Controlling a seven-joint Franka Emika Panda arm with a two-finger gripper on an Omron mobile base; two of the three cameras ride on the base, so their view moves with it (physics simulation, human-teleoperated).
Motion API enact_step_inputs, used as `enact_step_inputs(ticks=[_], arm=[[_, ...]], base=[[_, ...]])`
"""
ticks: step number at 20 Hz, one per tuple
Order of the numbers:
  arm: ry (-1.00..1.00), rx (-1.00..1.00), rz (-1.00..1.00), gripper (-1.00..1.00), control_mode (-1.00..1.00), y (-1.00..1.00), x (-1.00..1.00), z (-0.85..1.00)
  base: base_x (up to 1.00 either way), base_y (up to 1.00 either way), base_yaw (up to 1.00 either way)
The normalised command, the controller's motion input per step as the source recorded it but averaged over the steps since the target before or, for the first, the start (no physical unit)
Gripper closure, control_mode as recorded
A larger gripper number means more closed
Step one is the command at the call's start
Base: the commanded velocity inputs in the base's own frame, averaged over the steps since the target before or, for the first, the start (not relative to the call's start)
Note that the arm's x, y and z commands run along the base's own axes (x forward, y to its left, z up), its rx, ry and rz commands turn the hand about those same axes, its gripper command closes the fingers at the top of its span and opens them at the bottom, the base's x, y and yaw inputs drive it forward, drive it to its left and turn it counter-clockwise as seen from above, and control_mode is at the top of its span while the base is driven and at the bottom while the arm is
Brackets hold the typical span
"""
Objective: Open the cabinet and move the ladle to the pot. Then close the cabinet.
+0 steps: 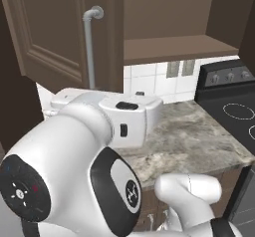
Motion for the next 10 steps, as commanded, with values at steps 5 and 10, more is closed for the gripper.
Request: enact_step_inputs(ticks=[5, 10], arm=[[-0.11, -0.01, -0.25, -1.00, -1.00, 0.17, 0.33, -0.01], [-0.10, 0.00, -0.22, -1.00, -1.00, 0.15, 0.20, 0.00]], base=[[0.00, 0.00, 0.00], [0.00, 0.00, 0.00]])
